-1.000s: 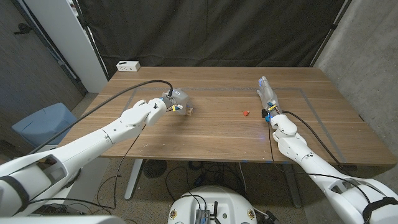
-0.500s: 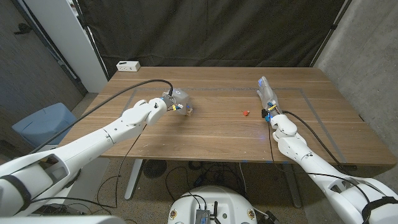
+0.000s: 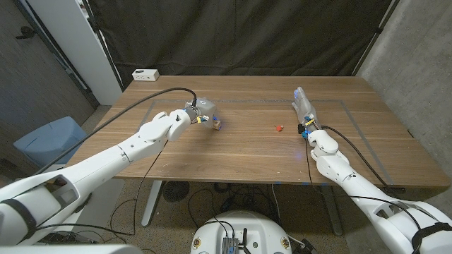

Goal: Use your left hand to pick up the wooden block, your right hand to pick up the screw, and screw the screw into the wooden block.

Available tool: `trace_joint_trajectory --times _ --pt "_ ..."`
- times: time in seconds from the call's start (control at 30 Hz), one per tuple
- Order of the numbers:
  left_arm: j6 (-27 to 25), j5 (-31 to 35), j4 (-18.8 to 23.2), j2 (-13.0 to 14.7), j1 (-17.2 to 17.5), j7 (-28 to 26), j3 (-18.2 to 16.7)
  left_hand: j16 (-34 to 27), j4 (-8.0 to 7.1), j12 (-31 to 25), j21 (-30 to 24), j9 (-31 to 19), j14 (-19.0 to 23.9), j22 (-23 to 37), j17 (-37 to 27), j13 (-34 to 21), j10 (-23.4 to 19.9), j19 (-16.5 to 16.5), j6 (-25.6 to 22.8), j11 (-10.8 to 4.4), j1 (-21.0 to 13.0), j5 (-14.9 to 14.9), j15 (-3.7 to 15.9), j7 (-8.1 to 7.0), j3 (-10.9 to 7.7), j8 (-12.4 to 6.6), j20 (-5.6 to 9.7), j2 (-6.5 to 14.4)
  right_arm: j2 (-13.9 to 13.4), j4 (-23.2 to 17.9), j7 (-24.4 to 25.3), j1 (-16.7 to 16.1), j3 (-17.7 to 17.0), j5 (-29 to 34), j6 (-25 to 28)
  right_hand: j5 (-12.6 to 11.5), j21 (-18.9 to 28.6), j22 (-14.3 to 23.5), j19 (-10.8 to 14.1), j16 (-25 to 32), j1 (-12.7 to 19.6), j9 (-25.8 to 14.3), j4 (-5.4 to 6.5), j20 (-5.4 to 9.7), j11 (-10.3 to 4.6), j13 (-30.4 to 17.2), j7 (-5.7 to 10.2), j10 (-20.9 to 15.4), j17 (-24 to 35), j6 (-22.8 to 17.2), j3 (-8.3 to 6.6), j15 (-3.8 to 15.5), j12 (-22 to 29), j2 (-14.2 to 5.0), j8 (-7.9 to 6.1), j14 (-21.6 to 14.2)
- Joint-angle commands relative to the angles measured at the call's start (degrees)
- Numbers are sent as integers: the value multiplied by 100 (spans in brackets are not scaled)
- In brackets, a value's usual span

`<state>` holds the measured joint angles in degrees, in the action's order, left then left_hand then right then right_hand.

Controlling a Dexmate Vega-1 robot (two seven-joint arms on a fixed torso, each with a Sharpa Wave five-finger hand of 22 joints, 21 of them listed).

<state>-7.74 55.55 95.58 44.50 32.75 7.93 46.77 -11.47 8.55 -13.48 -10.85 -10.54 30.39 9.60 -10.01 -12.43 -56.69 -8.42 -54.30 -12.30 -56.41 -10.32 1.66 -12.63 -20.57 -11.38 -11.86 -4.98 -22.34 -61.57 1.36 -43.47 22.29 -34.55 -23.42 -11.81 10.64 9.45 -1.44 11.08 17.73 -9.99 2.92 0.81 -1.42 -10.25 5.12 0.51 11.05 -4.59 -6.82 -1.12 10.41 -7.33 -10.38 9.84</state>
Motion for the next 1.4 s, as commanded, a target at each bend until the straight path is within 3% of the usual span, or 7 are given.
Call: trace_joint_trajectory --times 0.03,0.27,0.77,0.9,0.97,1.07,1.4 --pt "-271 -257 136 -88 86 -81 -155 20 -10 27 7 -22 47 17 -8 -37 -38 -42 -34 -6 -25 -12 -13 -5 33 12 -34 51 -157 -191 33 -11 39 119 132 3 15 19 3 44 -46 -20 -25 -43 -6 -33 20 -2 17 13 -5 -27 55 17 -25 20" --pt "-537 -722 137 -252 163 -116 -325 16 -20 44 9 -23 67 18 -10 -37 -34 -48 -28 -5 -18 -12 -26 -5 50 23 -36 63 -278 -324 22 -40 68 183 235 3 14 19 1 34 -50 -20 -27 -44 -8 -33 18 20 17 21 -8 -23 46 16 -22 46" --pt "-776 -1250 20 -436 81 -397 -326 22 -35 47 12 -25 87 18 -11 -77 -56 -59 6 -6 -1 -9 -24 -2 99 41 -36 81 -796 -954 263 -222 161 605 656 2 21 17 30 32 35 -22 -107 -5 -4 -34 -16 -60 -3 -132 -63 37 77 -2 -69 33" --pt "-791 -1447 -28 -488 61 -490 -344 16 -42 55 10 -25 105 19 -12 -76 -51 -65 5 -6 11 -8 -19 -1 109 41 -36 89 -940 -1159 325 -291 156 689 769 6 24 15 47 34 81 -22 -148 -4 -6 -35 26 -90 -9 -149 -84 48 86 3 -71 22" --pt "-825 -1603 -47 -540 73 -542 -387 16 -41 56 8 -25 107 19 -12 -77 -51 -72 4 -8 11 -8 -16 -1 113 41 -34 90 -1111 -1406 418 -363 159 809 934 19 17 13 51 29 193 -25 -258 -2 -17 -39 160 -129 -21 -354 -124 50 94 40 -133 20" --pt "-794 -1764 -80 -561 77 -667 -412 23 -38 63 0 -25 95 20 -12 -80 -46 -98 24 -10 7 -7 -11 0 123 48 -33 93 -1257 -1625 477 -431 152 887 1094 24 21 12 67 29 231 -28 -303 -9 -31 -42 229 -169 -24 -405 -129 61 106 72 -141 15" --pt "-551 -2444 -231 -595 93 -916 -524 16 -33 76 0 -26 123 20 -13 -82 -39 -123 40 -11 -7 -5 34 0 141 51 -34 113 -1752 -2210 541 -566 168 1192 1612 29 22 10 98 33 339 -34 -425 -8 -50 -51 342 -195 -29 -525 -142 90 107 154 -159 -4"
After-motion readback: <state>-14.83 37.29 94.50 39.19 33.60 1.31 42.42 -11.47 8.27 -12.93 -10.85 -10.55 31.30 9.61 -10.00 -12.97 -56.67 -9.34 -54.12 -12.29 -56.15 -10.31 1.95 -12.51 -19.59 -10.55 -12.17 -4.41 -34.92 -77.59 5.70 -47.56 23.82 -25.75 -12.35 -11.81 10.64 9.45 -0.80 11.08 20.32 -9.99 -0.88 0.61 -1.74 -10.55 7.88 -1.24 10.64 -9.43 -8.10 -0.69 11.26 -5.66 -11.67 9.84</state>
